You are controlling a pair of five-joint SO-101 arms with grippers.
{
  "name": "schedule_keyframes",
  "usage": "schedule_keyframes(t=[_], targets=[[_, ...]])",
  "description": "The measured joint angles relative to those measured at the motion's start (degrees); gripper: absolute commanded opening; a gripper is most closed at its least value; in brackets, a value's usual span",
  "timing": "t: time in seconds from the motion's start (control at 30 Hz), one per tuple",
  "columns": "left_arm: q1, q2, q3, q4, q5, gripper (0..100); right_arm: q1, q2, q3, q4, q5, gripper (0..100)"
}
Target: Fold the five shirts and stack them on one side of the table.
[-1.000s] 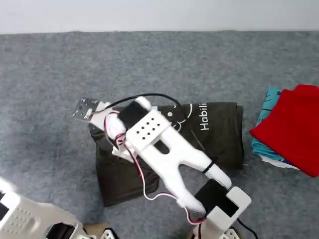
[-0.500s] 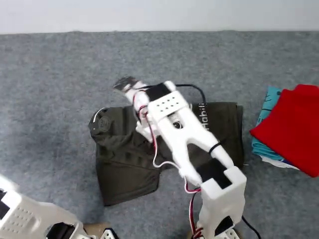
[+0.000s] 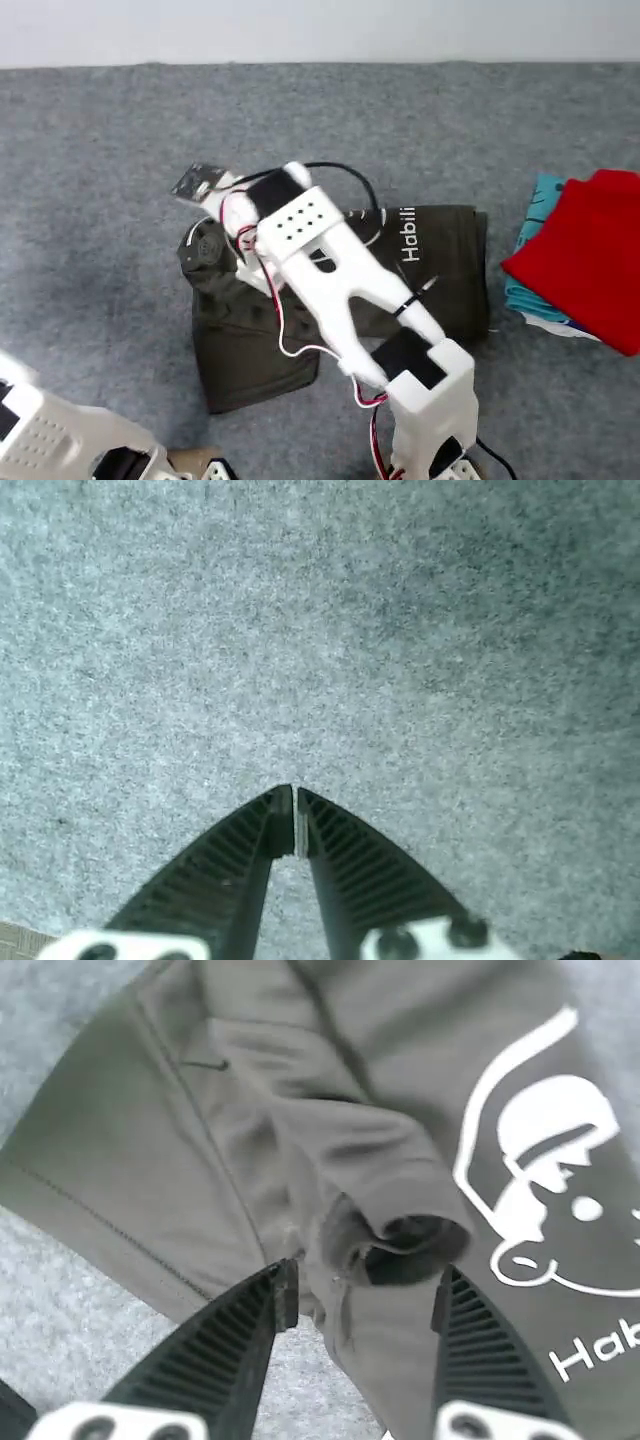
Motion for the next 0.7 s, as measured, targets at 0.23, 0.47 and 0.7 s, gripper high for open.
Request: schedule_keyframes(t=[0.23, 0.47, 0.7], targets=[[1.93, 0.0, 0.0, 0.0, -0.7, 2, -0.09, 10.2, -2.11, -0.09, 0.79, 14.3], [2.46, 0.0, 1.67, 0.0, -0.7, 2, -0.09, 18.02, -16.79, -0.79, 2.9, 3.0], [2.81, 0.0, 1.76, 0.0, -0.7, 2, -2.81, 19.25, -31.74, 4.4, 5.98, 2.8]])
